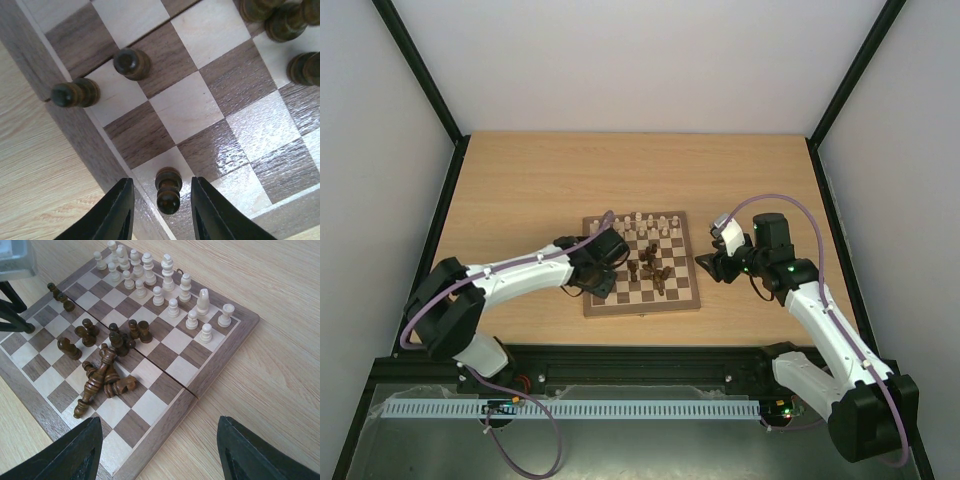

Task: Set up the chess pieces on the board

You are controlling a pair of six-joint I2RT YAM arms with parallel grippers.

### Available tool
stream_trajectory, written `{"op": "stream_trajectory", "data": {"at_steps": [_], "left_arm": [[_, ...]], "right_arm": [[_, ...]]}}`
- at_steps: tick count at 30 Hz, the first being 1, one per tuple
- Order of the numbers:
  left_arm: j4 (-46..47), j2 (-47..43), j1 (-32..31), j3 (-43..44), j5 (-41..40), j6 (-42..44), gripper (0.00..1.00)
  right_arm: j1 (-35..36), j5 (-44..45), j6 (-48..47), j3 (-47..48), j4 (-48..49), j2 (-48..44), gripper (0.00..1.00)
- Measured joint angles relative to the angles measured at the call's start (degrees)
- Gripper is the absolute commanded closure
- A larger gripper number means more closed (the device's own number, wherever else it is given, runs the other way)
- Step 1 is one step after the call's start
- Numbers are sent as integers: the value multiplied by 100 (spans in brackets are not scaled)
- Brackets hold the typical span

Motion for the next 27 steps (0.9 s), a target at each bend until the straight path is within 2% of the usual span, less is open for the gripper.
{"op": "stream_trajectory", "data": {"at_steps": [1, 2, 3, 4, 5, 11, 13, 18, 21, 25, 26, 27], "left_arm": [[-57, -20, 0, 37, -37, 13, 59], [-127, -68, 0, 96, -72, 35, 51], [-166, -140, 0, 153, -109, 66, 19], [-188, -247, 0, 212, -138, 70, 3], [-190, -400, 0, 275, -179, 122, 1], [-48, -1635, 125, 667, -887, 59, 1], [-11, -1794, 214, 817, -1158, 39, 1], [393, -1836, 367, 577, -1375, 122, 1], [636, -1912, 623, 286, -1165, 109, 1], [778, -1888, 929, 273, -1416, -79, 1], [763, -1786, 981, 332, -1456, -94, 4], [758, -1639, 1010, 404, -1453, -61, 12]], "right_arm": [[0, 0, -9, 0, 0, 0, 36], [0, 0, -9, 0, 0, 0, 36], [0, 0, -13, 0, 0, 0, 36], [0, 0, -24, 0, 0, 0, 36], [0, 0, -28, 0, 0, 0, 36], [0, -2, -50, 0, 0, 0, 36], [0, -2, -50, 0, 0, 0, 36], [0, -4, -52, 0, 0, 0, 36], [0, -4, -50, 0, 0, 0, 36], [0, -7, -52, 0, 0, 0, 36], [0, -7, -52, 0, 0, 0, 36], [0, -7, -55, 0, 0, 0, 36]]}}
